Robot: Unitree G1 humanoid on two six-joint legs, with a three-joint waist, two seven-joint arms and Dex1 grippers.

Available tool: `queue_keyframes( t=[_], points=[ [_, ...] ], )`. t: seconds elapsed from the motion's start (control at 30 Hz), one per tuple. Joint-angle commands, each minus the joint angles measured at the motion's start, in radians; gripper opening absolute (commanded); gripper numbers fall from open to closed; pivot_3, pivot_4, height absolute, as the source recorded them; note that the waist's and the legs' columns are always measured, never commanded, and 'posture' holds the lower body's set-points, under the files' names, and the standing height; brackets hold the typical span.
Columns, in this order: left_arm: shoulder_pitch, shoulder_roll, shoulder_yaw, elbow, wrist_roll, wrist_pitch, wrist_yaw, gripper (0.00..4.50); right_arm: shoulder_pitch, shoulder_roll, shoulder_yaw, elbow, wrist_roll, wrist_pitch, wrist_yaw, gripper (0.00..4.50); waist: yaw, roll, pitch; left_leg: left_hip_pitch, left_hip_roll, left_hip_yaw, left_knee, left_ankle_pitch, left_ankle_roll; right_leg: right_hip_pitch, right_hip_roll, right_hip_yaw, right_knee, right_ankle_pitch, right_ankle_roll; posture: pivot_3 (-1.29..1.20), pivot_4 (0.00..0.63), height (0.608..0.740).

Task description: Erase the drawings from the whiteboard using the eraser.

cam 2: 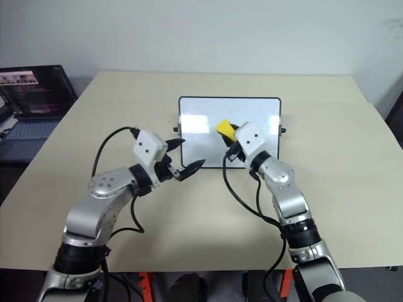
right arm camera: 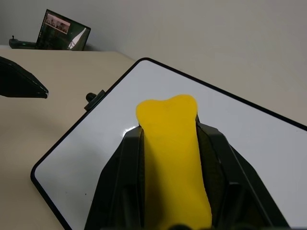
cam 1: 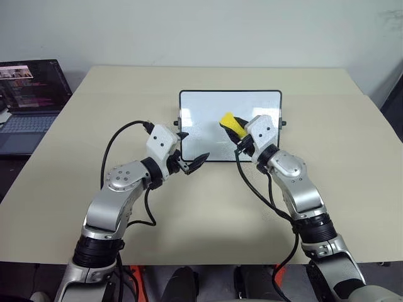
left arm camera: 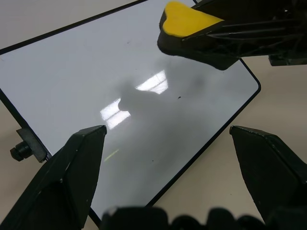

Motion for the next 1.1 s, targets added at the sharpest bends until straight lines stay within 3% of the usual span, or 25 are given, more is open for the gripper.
queue_keyframes(
  t=[0.03,0.43,1.1],
  points=[
    [-0.015,0.006,0.004,-0.024,-0.002,-0.014,-0.005,4.5,-0.048,-0.01,0.035,0.104,-0.062,-0.045,-0.015,1.23,-0.001,0.0,0.0,0.0,0.0,0.0,0.0,0.0,0.0,0.0,0.0,0.0,0.0,0.0,0.0,0.0,0.15,0.74],
    [-0.011,0.008,0.01,-0.037,-0.003,-0.004,0.005,4.5,-0.095,-0.07,0.066,0.336,-0.165,-0.082,-0.022,1.23,-0.003,0.0,0.0,0.001,0.0,0.001,0.0,0.0,0.0,0.0,0.0,0.0,0.003,0.0,0.0,0.0,0.15,0.74],
    [-0.019,0.002,0.01,-0.024,-0.007,-0.005,0.004,4.5,0.069,-0.185,0.039,0.137,-0.163,0.063,0.022,1.23,0.001,0.0,0.0,0.002,-0.001,0.0,0.001,0.0,0.0,0.001,0.0,0.0,0.003,0.0,0.0,0.0,0.15,0.74]
  ],
)
